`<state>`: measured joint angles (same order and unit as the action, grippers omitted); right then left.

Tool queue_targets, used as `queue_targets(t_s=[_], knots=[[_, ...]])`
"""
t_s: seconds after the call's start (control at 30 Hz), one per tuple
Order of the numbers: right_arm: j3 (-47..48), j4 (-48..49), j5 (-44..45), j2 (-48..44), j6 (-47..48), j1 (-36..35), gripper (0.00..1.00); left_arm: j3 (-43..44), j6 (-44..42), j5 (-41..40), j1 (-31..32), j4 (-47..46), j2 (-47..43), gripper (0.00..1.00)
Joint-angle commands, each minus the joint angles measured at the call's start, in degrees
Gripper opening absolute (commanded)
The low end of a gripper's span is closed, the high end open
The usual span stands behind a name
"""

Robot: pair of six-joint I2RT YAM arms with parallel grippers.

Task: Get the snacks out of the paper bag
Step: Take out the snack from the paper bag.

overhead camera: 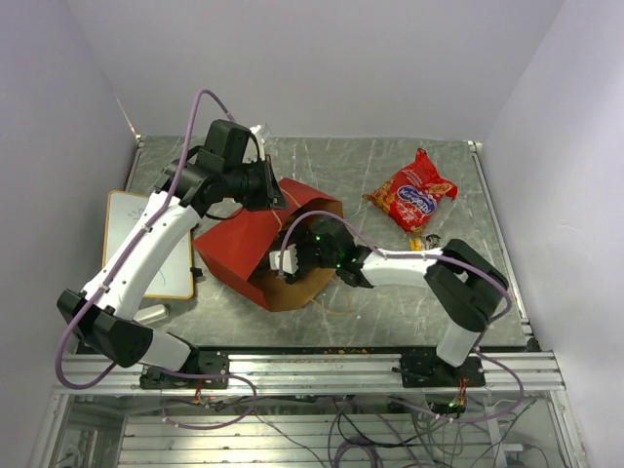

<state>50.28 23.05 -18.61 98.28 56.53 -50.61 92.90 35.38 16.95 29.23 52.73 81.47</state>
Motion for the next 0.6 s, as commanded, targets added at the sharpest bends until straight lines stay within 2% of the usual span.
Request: queue_targets(t_s=[0.0,0.23,0.57], knots=[[3.4,4.4,1.5,5.1,5.1,0.7,0.71,1.6,-0.9,-0.2,-0.5,1.2,-2.1,0.07],[9.3,4.5,3.1,12.3,7.5,1.9,0.64,2.1,-1.5,0.7,-0.6,1.6,-1.9,0.07],[13.3,6.9,7.1,19.6,9.9,2.9,0.63,3.3,-2.3,0.8,-0.6,3.4,-1.3,0.07]])
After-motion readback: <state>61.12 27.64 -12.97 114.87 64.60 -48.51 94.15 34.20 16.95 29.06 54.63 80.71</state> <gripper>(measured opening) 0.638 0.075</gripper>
